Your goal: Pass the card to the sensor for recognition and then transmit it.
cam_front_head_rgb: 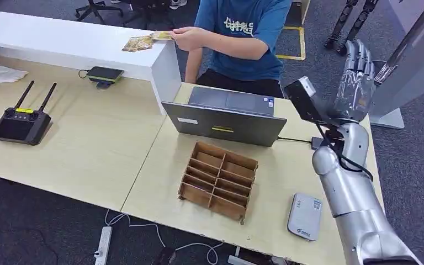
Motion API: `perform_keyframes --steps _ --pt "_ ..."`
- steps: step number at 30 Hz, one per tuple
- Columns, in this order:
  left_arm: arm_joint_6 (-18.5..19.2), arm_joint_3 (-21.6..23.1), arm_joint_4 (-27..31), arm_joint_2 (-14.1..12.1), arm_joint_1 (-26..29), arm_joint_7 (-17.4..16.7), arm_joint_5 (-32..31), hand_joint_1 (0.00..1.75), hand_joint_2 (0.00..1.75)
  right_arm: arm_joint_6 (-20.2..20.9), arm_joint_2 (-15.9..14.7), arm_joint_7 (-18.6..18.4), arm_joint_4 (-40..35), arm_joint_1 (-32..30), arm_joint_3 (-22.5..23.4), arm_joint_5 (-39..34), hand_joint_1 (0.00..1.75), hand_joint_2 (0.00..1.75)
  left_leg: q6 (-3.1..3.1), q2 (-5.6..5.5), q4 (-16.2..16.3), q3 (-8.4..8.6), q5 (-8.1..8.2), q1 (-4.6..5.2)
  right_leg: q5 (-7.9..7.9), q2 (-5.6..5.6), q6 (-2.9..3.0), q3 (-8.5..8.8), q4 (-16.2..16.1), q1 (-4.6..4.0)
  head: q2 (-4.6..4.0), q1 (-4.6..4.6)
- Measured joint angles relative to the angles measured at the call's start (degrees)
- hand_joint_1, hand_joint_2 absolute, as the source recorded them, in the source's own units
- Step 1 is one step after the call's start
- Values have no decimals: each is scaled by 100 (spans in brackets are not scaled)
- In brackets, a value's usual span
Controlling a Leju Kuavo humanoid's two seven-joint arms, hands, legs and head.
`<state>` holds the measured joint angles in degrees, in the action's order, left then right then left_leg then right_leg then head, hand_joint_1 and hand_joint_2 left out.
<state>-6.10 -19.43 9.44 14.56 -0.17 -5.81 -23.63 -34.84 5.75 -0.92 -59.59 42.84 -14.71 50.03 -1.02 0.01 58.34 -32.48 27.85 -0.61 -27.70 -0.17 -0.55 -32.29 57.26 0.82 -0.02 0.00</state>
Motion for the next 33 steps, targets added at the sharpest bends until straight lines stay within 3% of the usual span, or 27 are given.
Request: perform_keyframes --steps 5,6,10,19,33 --pt "-35 -2 0 4 1 18 51 0 0 -2 4 154 -359 -269 17 -434 0 175 0 -4 0 -2 0 0 -1 -5 -1 0 0 0 0 0" --pt "-61 -28 0 9 7 83 160 0 0 -59 11 520 -1283 -863 83 -1236 0 175 0 -6 -1 -2 1 0 -2 -4 0 -1 0 0 0 2" --pt "-98 -59 0 11 14 138 251 0 0 -94 11 794 -2060 -1479 138 -1766 0 175 0 -5 -1 -3 1 0 -3 -4 0 -2 -2 0 0 2" --pt "-195 -258 0 26 54 291 459 0 0 -205 -22 1210 -3153 -2821 227 -2087 0 175 0 -5 -1 -5 2 0 -3 -4 0 -2 -3 0 0 2" --pt "-337 -548 0 52 107 350 634 0 0 -278 20 1760 -3717 -4534 192 -2336 0 175 0 -5 -2 -9 5 -1 -6 -5 3 -3 -3 -1 0 2"
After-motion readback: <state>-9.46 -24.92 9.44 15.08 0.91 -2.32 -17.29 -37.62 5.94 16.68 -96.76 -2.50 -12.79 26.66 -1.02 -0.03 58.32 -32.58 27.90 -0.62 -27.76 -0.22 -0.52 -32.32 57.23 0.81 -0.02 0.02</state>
